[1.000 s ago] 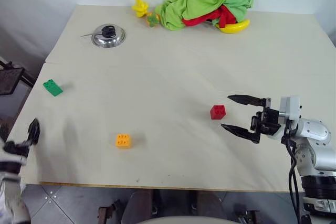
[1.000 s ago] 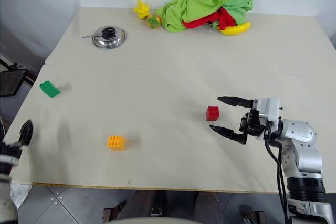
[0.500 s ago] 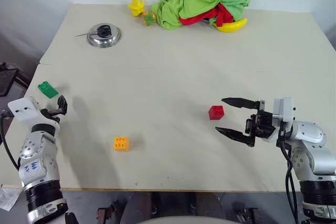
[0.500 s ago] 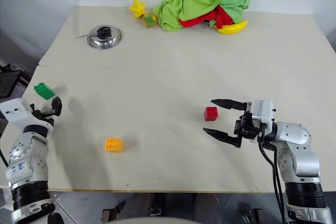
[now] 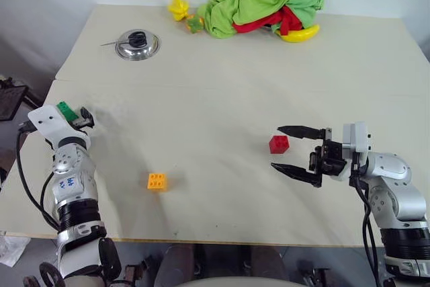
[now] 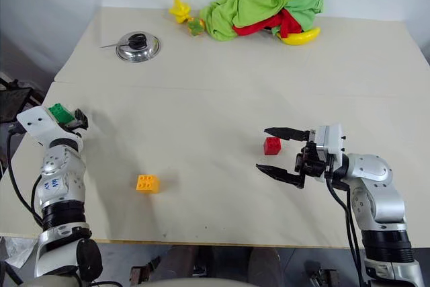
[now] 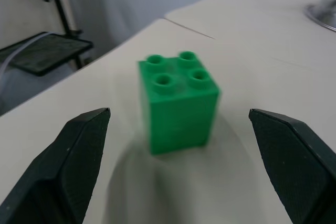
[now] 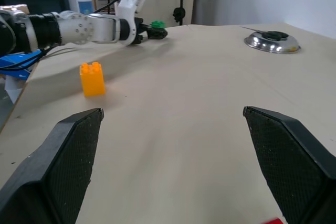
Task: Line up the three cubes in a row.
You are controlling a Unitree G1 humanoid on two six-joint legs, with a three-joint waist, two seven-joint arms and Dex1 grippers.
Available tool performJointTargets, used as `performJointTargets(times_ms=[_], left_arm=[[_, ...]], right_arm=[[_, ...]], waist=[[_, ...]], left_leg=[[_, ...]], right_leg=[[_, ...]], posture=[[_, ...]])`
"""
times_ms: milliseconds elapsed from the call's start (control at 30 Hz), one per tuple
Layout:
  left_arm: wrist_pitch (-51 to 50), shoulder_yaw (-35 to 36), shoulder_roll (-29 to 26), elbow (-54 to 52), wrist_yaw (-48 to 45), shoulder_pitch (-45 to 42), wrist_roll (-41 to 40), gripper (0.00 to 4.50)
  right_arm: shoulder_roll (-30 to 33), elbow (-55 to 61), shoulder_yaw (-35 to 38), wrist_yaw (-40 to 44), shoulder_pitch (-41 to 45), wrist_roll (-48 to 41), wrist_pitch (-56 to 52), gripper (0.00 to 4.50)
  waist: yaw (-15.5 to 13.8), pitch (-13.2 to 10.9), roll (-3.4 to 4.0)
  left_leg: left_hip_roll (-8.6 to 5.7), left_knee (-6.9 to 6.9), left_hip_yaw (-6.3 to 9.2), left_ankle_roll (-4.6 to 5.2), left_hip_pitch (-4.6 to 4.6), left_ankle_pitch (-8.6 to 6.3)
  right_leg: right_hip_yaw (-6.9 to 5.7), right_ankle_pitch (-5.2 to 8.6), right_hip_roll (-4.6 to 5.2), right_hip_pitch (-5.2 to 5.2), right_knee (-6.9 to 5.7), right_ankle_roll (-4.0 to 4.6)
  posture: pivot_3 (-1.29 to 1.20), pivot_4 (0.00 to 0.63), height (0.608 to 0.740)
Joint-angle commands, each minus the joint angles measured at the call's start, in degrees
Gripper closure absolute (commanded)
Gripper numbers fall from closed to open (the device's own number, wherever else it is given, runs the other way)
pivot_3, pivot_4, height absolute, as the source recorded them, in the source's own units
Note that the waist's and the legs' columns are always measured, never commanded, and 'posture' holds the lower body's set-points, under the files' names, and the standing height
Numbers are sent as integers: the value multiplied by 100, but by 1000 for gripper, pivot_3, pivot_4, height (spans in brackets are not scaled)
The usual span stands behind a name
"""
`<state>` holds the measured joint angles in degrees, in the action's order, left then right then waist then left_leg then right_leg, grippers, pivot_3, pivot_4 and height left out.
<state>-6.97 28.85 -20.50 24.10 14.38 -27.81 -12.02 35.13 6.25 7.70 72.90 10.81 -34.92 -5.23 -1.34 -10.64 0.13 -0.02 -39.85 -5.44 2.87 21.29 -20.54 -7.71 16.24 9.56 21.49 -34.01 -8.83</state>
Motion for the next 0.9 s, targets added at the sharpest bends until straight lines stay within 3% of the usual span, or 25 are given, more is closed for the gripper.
performJointTargets(times_ms=[33, 333, 467, 567, 667, 767, 900], left_arm=[[411, 15, -68, 266, 93, -181, 103, 402], [907, -49, -214, 862, -518, -375, -94, 3044], [1487, -126, -285, 624, -2174, -402, -699, 3040], [1007, -577, -754, -208, -4946, -396, -1693, 3040], [267, -1193, -1220, -559, -6858, -668, -2176, 3040], [-117, -1833, -1412, -289, -8171, -1278, -2132, 3040], [8, -2813, -1032, 774, -9395, -2257, -1511, 3040]], right_arm=[[-60, 76, 48, -55, -46, -38, 64, 0], [-163, 207, 32, -195, -286, 27, 137, 0], [-106, 355, 162, -300, -500, 30, 172, 0], [116, 570, 538, -347, -859, -87, 128, 0], [348, 720, 957, -348, -1243, -202, 66, 0], [537, 820, 1380, -328, -1676, -260, 57, 0], [575, 1058, 1880, -418, -2264, -298, 67, 0]], waist=[[-9, 1, -2], [-7, 1, -2], [-9, 1, -3], [-9, -4, -11], [-4, -3, -10], [-18, -2, -7], [-14, -1, -5]], left_leg=[[0, 0, 0, 0, 0, 0], [0, -1, 0, 1, 0, 1], [0, -1, 1, 1, 2, 0], [2, -2, 2, 1, 12, 0], [-1, -9, 0, 0, 16, 0], [-14, -10, -1, 1, 11, 0], [-19, -9, -11, 0, 4, 0]], right_leg=[[-1, 0, 0, 0, 0, 0], [-3, 0, -1, 0, -2, 0], [-5, 0, -1, 0, 0, 0], [-11, 0, -2, 7, 1, 0], [-8, 0, -3, 8, 2, 0], [-10, 0, -4, -2, 4, 0], [-3, 0, -21, -5, 6, -1]], posture=[[0, 150, 740], [0, 150, 740], [0, 150, 740], [0, 150, 740], [0, 150, 740], [0, 150, 740], [0, 150, 740]])
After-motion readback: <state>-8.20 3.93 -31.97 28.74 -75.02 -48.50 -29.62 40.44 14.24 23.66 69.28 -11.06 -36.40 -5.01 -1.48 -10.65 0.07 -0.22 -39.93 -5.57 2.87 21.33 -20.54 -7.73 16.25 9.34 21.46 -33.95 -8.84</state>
